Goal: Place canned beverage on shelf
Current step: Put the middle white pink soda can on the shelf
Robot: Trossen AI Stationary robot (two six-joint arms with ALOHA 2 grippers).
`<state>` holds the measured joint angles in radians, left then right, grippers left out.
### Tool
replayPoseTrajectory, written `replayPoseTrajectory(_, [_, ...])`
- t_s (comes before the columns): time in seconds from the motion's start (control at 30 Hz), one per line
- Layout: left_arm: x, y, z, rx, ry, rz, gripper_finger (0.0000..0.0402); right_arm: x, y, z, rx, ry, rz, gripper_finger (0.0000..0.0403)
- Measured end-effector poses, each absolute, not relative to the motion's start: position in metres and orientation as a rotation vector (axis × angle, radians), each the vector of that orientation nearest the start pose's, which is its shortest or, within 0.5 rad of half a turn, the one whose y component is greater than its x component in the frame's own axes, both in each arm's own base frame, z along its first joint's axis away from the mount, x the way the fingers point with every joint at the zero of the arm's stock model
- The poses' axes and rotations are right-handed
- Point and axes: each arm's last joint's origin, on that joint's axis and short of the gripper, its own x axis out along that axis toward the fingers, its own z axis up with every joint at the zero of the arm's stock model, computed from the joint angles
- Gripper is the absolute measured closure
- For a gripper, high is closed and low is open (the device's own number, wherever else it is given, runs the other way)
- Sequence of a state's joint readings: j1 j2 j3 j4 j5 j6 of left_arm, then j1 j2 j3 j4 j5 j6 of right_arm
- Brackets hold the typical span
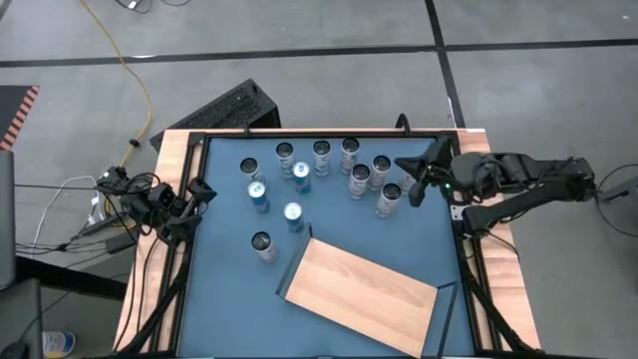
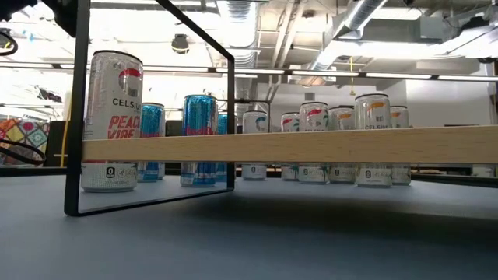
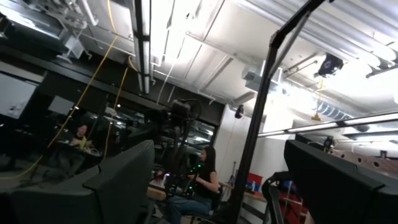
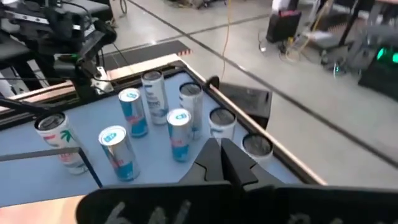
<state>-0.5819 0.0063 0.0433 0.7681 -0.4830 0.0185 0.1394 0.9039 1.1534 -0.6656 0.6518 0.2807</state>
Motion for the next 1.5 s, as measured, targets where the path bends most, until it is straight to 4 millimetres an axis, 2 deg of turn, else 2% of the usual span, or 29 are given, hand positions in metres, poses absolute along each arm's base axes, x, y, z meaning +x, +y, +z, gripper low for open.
replayPoseTrajectory(0.3, [0.064,-0.026,0.237,-0.382,-0.637,-0.094,0.0054,0.167,0.006,0.405,0.140,0.189,-0.536,0.0403])
replayPoseTrajectory(0.6, [0.064,-0.027,0.236,-0.276,-0.635,-0.103,0.0054,0.167,0.005,0.403,0.066,0.228,-0.542,0.0403])
replayPoseTrajectory(0.77, [0.064,-0.029,0.237,-0.284,-0.643,-0.157,0.0054,0.173,0.005,0.400,0.000,0.260,-0.536,0.0403])
replayPoseTrajectory(1.2, [0.065,-0.030,0.236,-0.290,-0.626,-0.172,0.0054,0.198,0.007,0.386,-0.040,0.343,-0.541,0.0403])
replayPoseTrajectory(1.5, [0.064,-0.034,0.236,-0.238,-0.655,-0.320,0.0054,0.203,0.007,0.383,-0.068,0.366,-0.544,0.0400])
